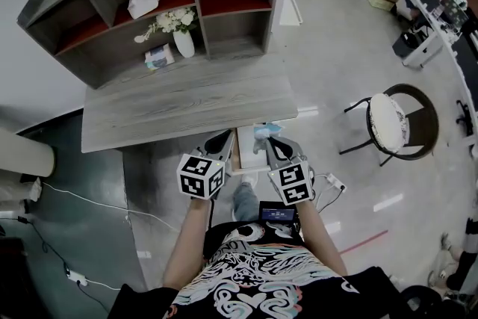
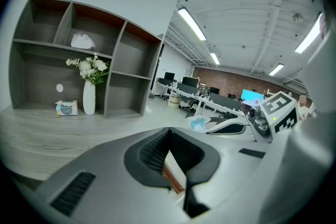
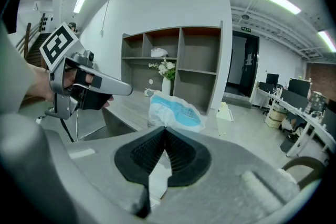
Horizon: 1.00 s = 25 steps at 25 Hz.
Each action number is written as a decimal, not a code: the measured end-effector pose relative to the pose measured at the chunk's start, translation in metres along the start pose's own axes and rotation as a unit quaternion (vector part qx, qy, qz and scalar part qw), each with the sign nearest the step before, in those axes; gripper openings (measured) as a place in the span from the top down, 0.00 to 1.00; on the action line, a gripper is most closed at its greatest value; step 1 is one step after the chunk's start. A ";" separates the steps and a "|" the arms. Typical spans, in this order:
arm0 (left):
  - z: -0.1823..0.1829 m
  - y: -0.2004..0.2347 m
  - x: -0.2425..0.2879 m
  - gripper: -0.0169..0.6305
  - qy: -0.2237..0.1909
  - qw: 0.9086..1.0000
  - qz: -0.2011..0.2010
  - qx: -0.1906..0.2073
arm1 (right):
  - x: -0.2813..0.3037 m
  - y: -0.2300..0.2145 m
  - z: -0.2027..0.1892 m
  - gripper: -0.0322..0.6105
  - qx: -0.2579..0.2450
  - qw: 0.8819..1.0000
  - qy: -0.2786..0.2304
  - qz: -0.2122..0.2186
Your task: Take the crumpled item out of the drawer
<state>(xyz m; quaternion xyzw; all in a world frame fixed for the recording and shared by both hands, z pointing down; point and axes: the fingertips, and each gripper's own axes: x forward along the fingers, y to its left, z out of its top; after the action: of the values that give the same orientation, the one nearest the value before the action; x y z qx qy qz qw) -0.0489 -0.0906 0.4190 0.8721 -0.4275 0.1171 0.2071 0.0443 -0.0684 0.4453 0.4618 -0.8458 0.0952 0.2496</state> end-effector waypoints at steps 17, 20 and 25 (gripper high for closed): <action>0.000 -0.001 -0.002 0.97 -0.004 1.000 0.008 -0.006 | -0.009 0.003 -0.004 0.94 0.007 1.000 -0.001 0.009; 0.000 -0.001 -0.003 0.97 -0.005 1.000 0.009 -0.009 | -0.008 0.002 -0.006 0.94 0.010 1.000 0.002 0.009; 0.000 -0.001 -0.003 0.97 -0.006 1.000 0.008 -0.010 | -0.009 0.000 -0.010 0.94 0.014 1.000 0.005 0.005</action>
<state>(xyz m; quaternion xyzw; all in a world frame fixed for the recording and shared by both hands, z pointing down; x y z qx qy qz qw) -0.0494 -0.0879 0.4181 0.8673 -0.4366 0.1090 0.2127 0.0513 -0.0578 0.4491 0.4609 -0.8453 0.1105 0.2467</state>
